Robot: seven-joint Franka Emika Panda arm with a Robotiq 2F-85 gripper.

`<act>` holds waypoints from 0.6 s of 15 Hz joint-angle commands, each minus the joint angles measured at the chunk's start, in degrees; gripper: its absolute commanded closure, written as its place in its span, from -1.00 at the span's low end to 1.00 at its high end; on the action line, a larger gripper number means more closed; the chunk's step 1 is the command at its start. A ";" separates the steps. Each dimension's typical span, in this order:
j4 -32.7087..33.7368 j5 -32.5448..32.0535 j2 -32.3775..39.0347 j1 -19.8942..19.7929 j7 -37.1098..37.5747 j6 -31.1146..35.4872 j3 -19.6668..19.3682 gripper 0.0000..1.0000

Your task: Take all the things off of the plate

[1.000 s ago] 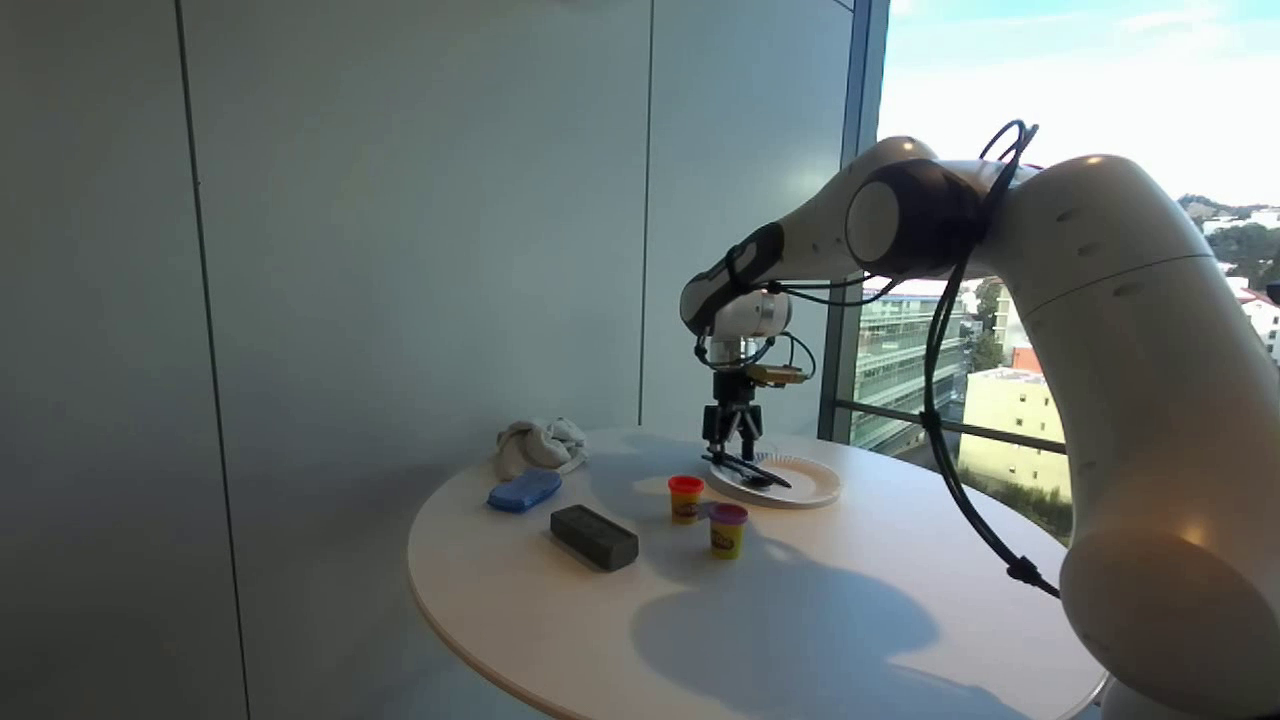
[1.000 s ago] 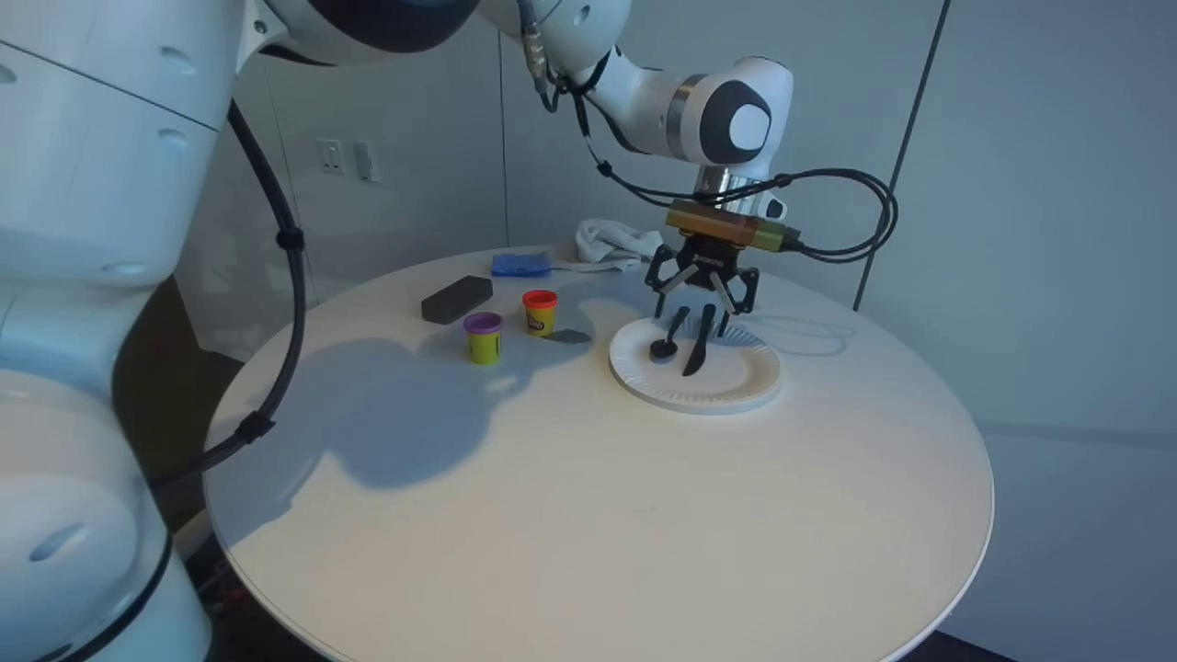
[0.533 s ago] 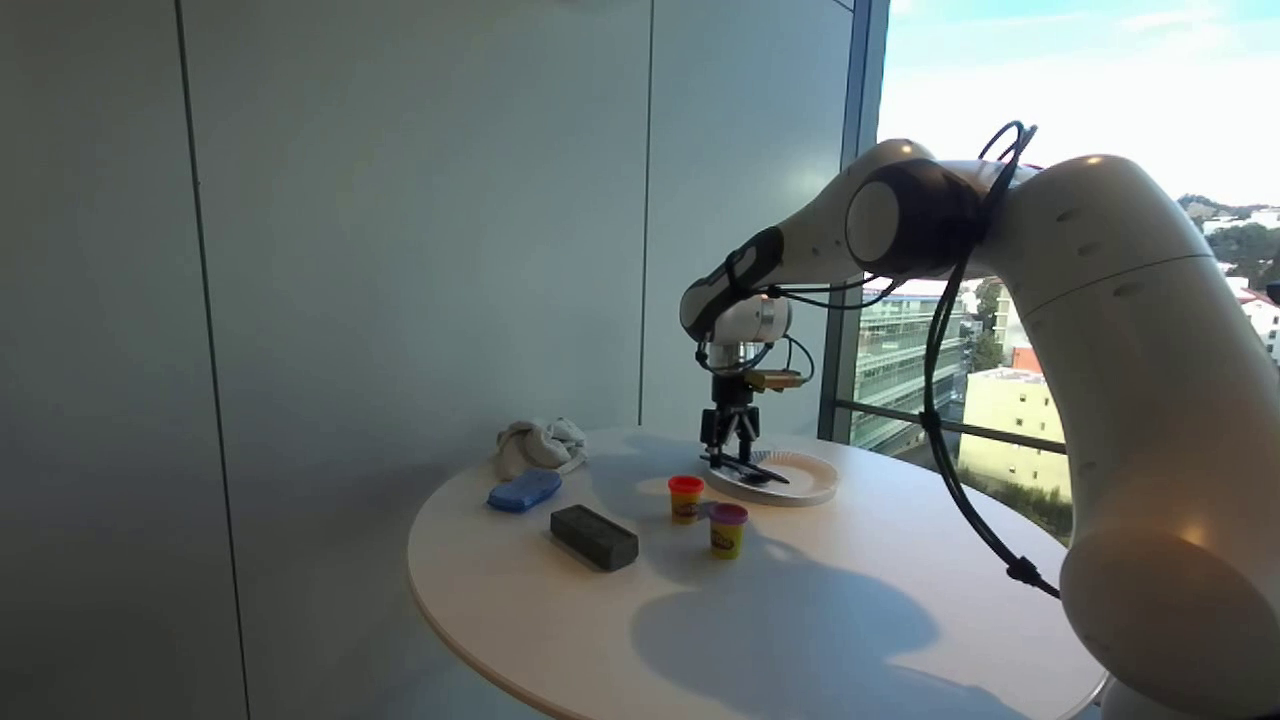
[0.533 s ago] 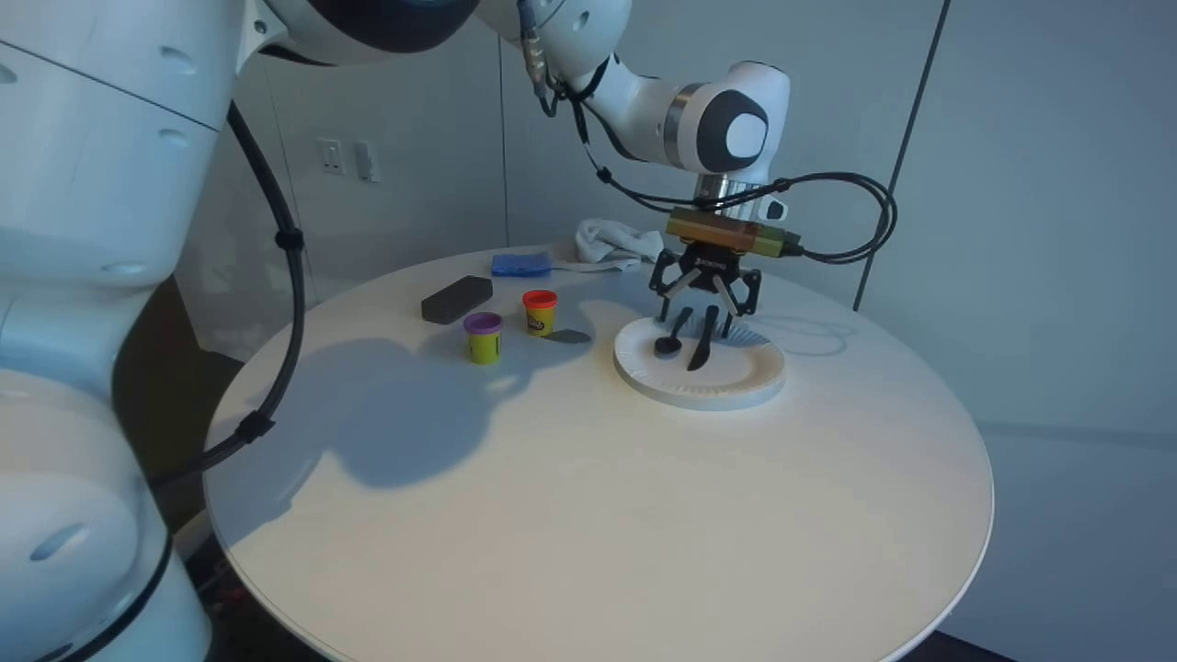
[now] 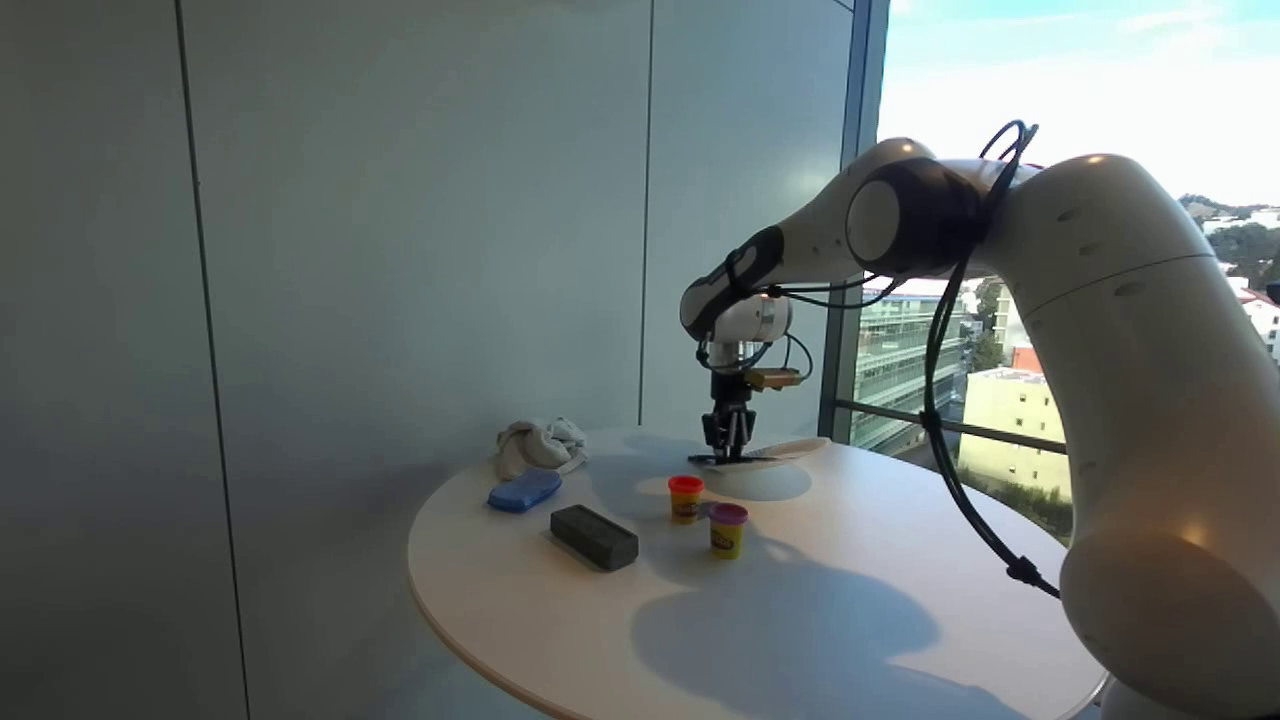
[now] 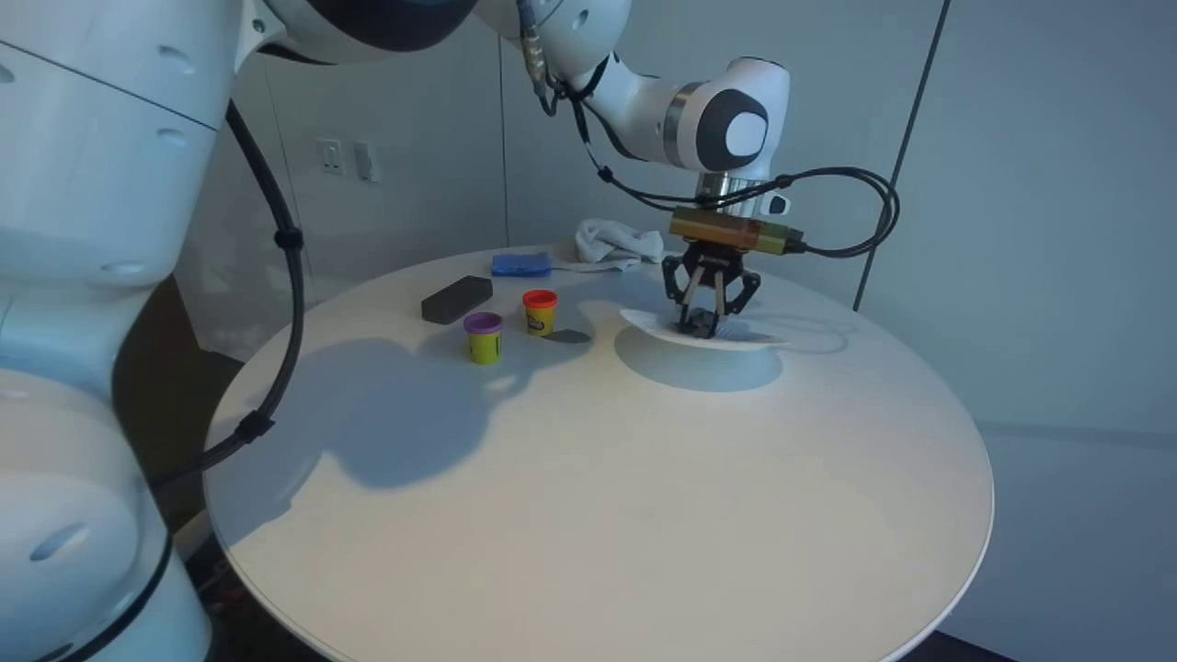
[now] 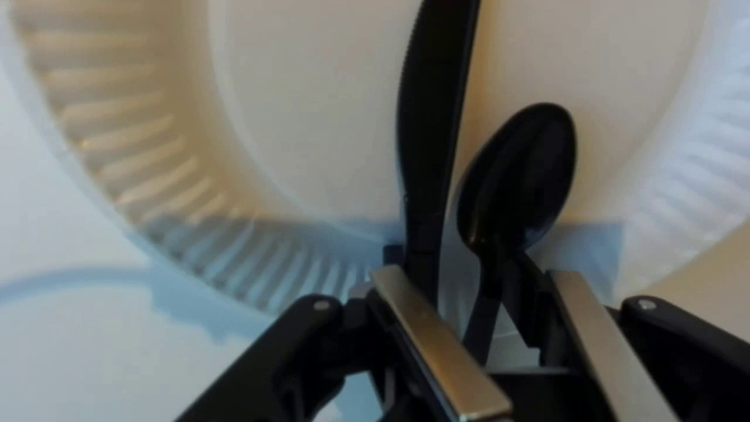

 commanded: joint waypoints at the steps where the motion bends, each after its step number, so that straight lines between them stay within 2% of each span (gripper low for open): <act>1: -1.30 -0.46 -1.09 -0.56 -0.68 1.80 0.98 0.71; 2: -1.34 -0.42 -1.12 -0.57 -0.69 2.01 0.99 0.85; 4: -1.72 -0.65 -1.54 -0.42 -0.54 2.34 0.91 0.94; 6: -2.69 -1.09 -2.50 -0.24 -0.11 3.43 0.67 0.86; 9: -4.51 -2.92 -4.85 0.06 0.88 5.51 -0.06 0.87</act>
